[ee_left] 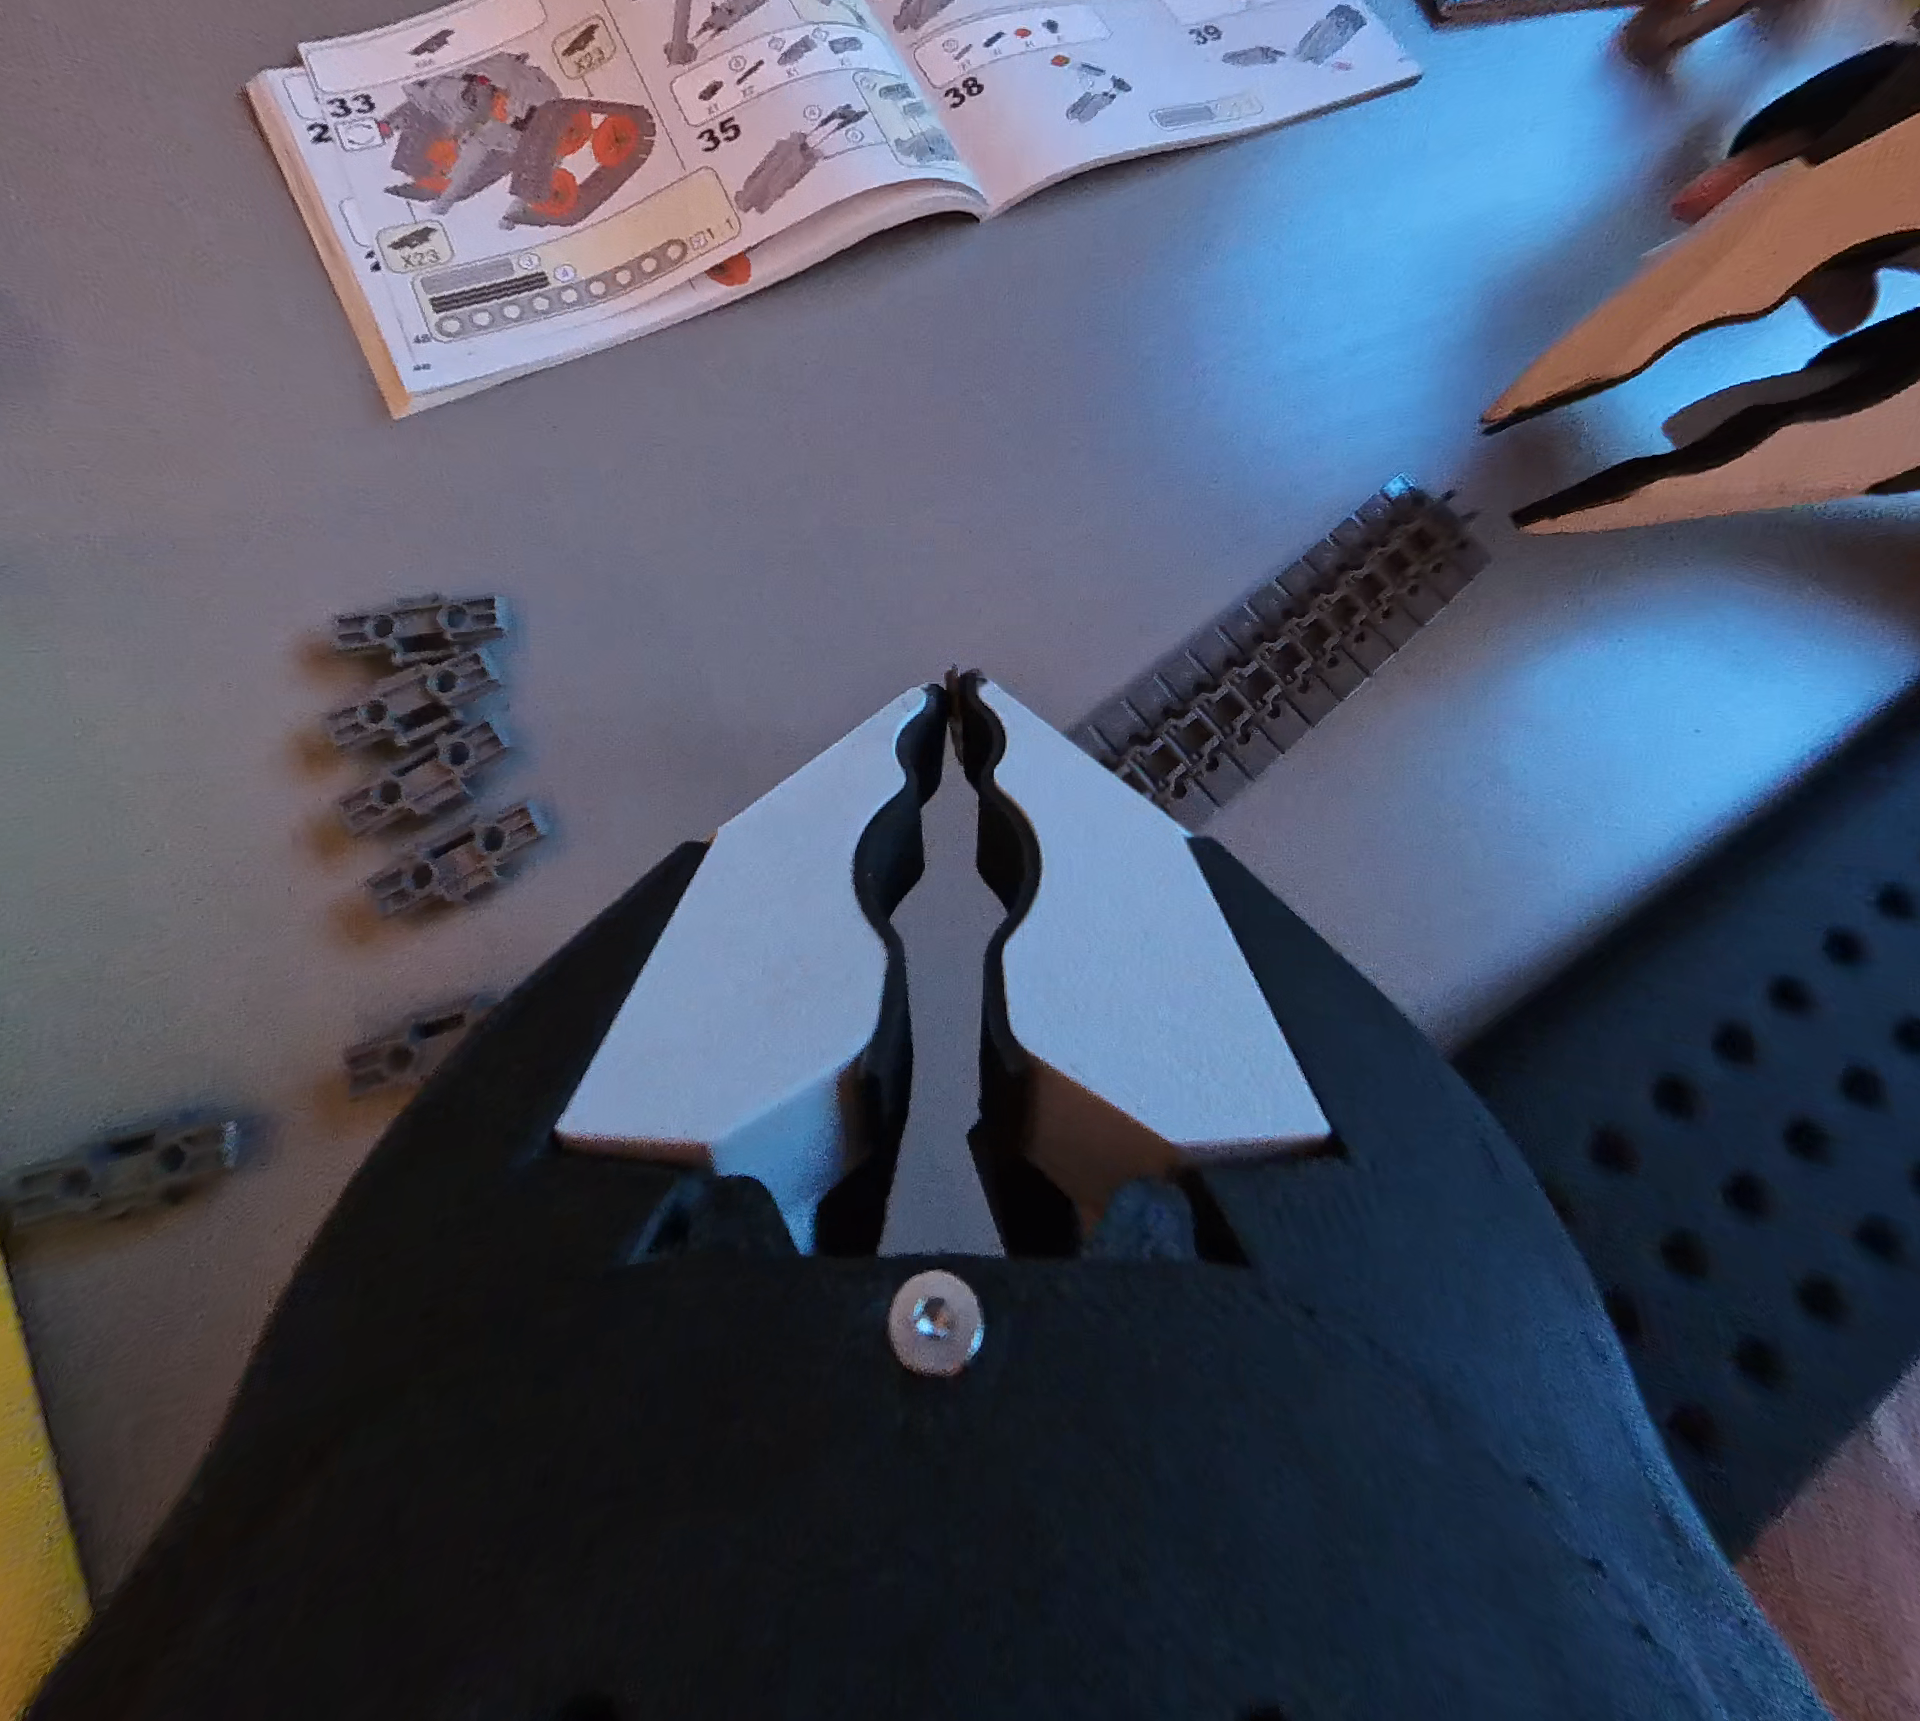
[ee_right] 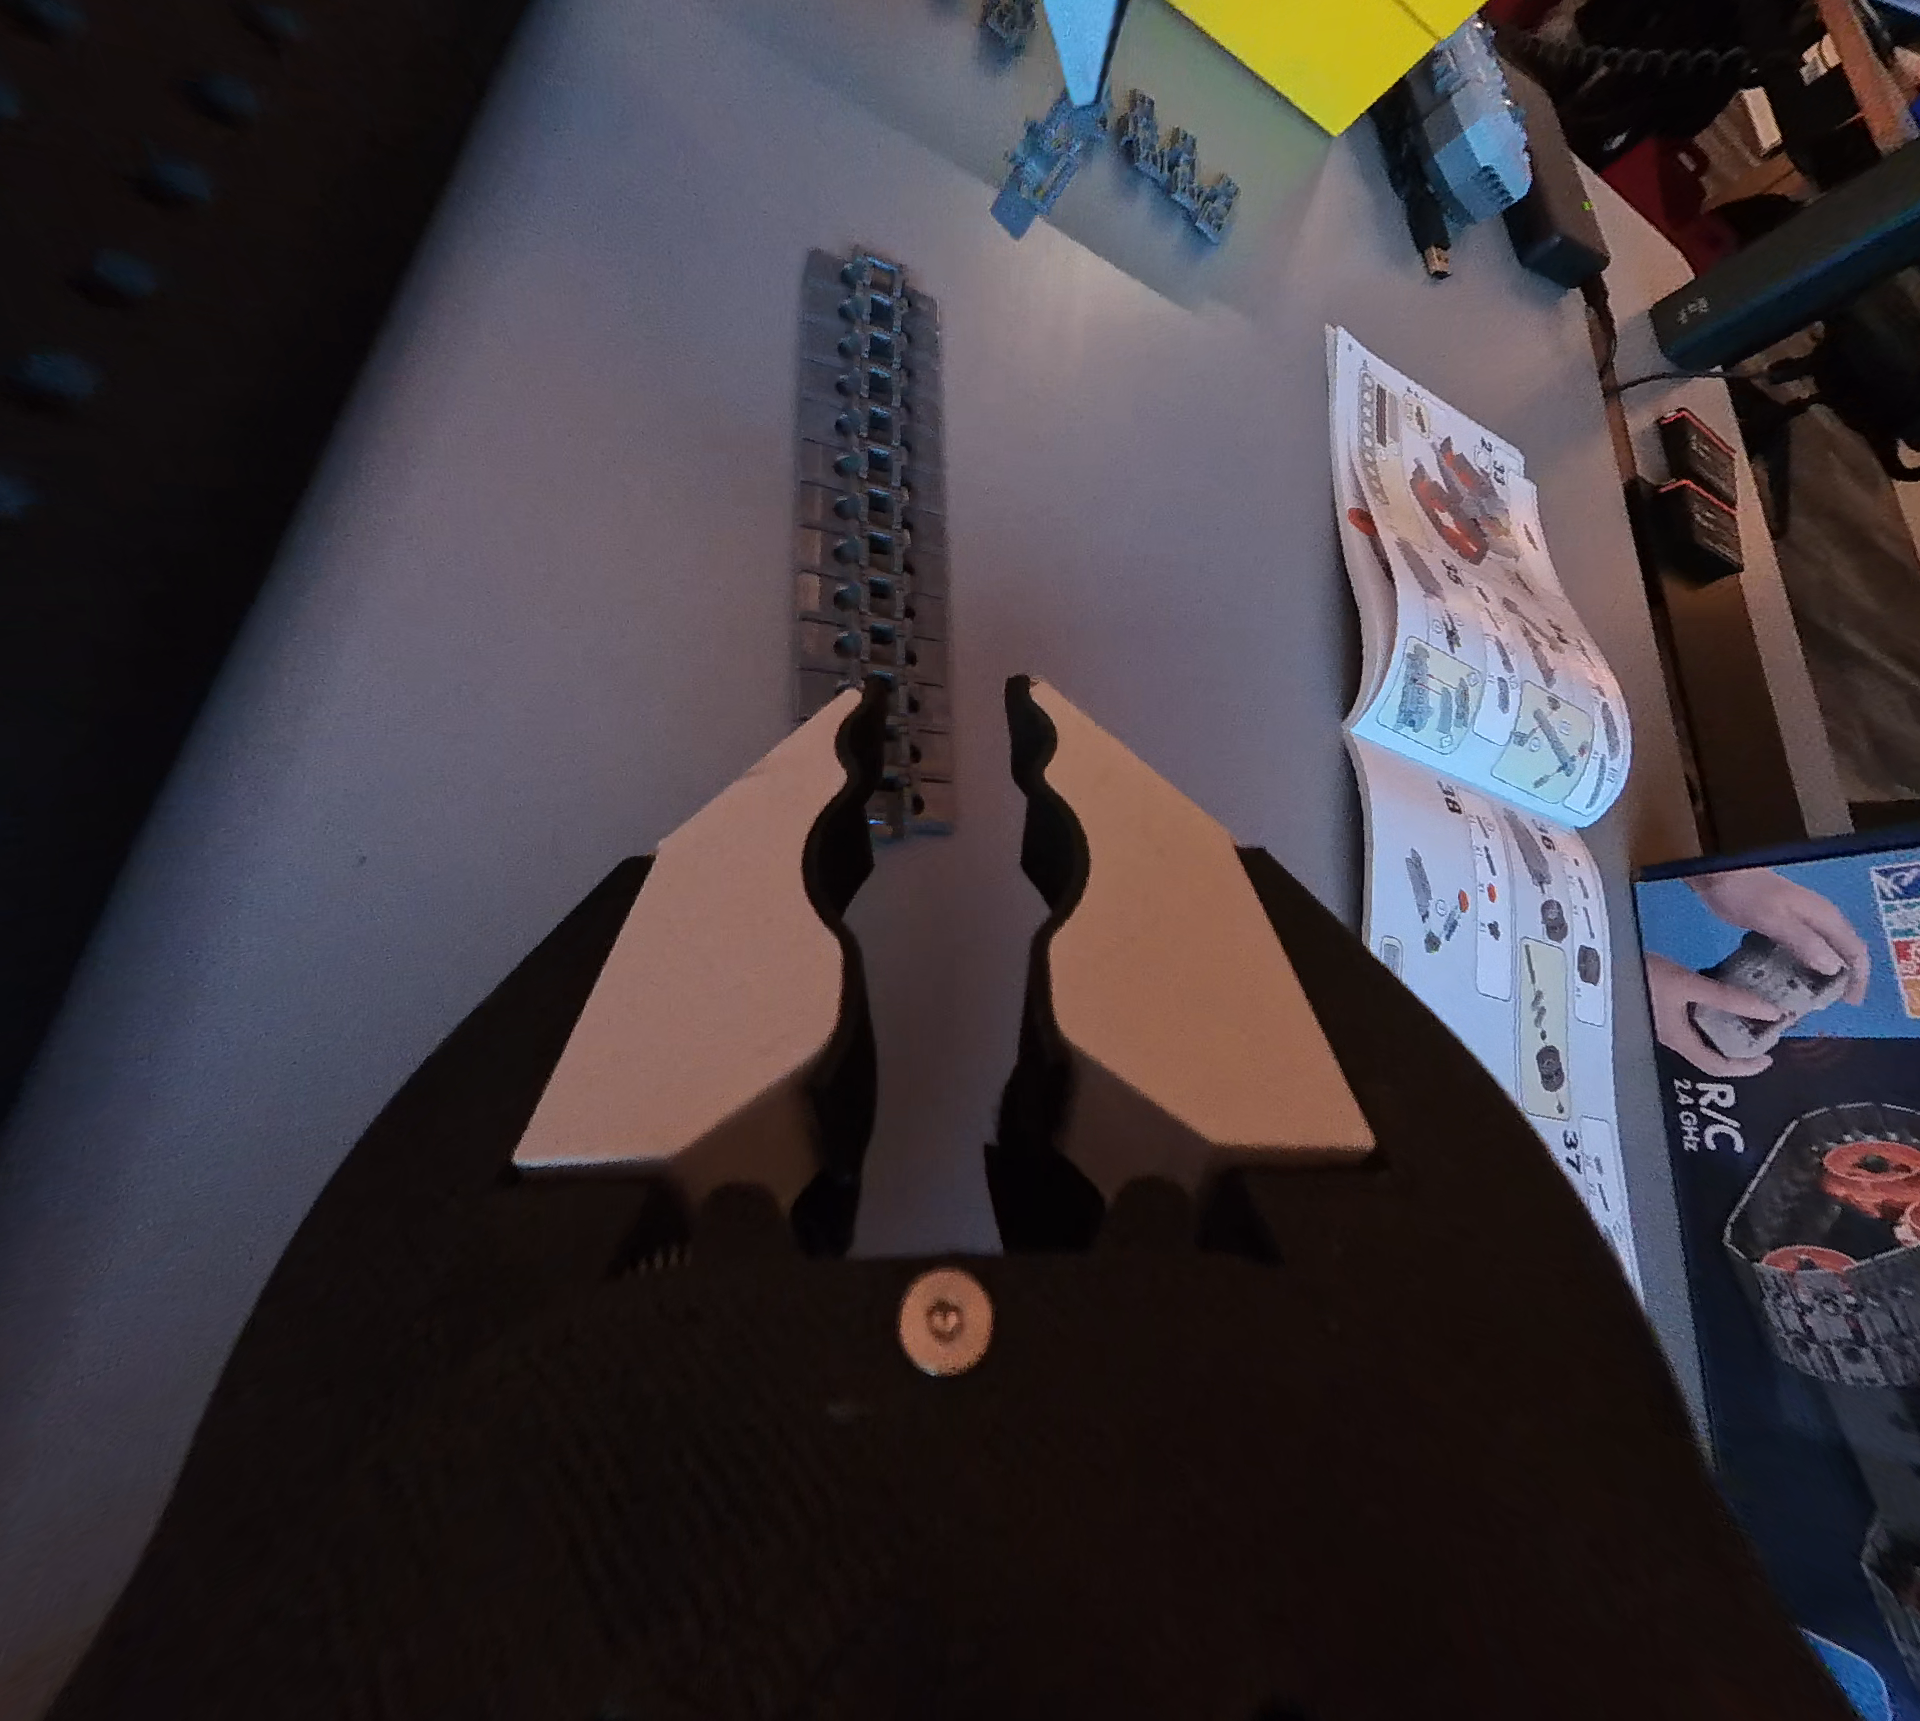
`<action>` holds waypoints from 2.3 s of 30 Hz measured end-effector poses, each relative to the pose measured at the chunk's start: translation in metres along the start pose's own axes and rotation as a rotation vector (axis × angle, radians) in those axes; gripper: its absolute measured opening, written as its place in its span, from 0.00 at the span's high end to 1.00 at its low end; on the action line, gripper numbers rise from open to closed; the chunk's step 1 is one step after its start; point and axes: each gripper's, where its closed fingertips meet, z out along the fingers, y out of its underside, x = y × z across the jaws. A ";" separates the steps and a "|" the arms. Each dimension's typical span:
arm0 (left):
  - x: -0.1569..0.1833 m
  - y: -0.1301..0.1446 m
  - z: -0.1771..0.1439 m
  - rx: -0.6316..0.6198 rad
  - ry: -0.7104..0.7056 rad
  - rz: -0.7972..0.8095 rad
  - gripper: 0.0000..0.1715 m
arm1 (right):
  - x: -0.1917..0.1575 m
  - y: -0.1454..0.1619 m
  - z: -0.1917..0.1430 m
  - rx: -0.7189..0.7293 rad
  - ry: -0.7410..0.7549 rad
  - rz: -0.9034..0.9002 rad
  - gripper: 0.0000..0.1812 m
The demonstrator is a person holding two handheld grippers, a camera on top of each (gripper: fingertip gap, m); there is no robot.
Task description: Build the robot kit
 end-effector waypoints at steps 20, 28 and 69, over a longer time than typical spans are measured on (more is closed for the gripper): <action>-0.019 -0.043 0.000 -0.444 -0.784 1.071 1.00 | 0.008 0.032 0.006 -0.185 0.081 -0.137 0.88; -0.025 -0.044 -0.006 -0.399 -0.757 0.992 1.00 | 0.008 0.036 0.007 -0.194 0.073 -0.141 0.89; 0.112 -0.108 -0.065 0.608 0.776 -0.166 1.00 | 0.020 -0.002 -0.008 -0.040 0.157 -0.110 0.90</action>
